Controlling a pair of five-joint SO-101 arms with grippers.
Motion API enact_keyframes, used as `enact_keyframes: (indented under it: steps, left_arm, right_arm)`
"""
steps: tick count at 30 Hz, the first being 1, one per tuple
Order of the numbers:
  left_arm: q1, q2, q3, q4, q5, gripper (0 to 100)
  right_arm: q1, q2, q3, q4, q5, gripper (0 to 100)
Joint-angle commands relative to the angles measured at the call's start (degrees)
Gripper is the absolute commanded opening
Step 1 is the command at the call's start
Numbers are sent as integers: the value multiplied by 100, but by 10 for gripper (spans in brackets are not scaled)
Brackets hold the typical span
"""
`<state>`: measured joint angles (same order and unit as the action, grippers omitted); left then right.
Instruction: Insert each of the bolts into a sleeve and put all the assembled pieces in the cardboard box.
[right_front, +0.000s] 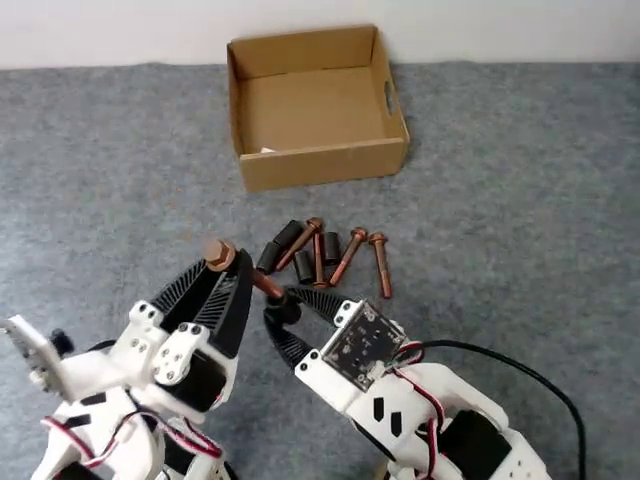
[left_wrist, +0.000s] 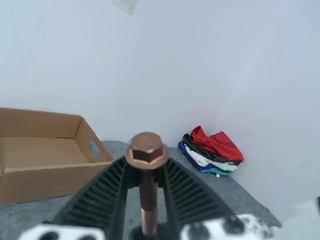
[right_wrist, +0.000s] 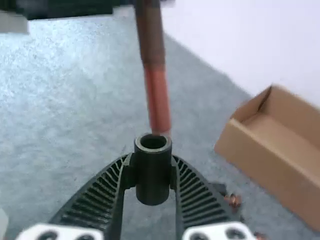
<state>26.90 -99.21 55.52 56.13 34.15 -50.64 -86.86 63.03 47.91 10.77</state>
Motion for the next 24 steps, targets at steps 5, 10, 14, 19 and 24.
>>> enact_keyframes:
  steps: [5, 10, 14, 19, 24]
  left_arm:
    - [26, -26, 119, -9, -167, 4]
    - [26, -9, 145, 0, -237, 4]
    - [97, -18, 356, 9, -589, 4]
    - [782, -18, 769, 484, -1231, 4]
    - [809, -26, 910, 826, -1547, 8]
  right_arm:
    - [92, -48, -105, -277, 114, 8]
    - [92, -57, -105, -312, 149, 8]
    - [92, -57, -105, -312, 149, 8]
    - [92, -57, -105, -286, 149, 8]
    - [92, -57, -105, -277, 149, 8]
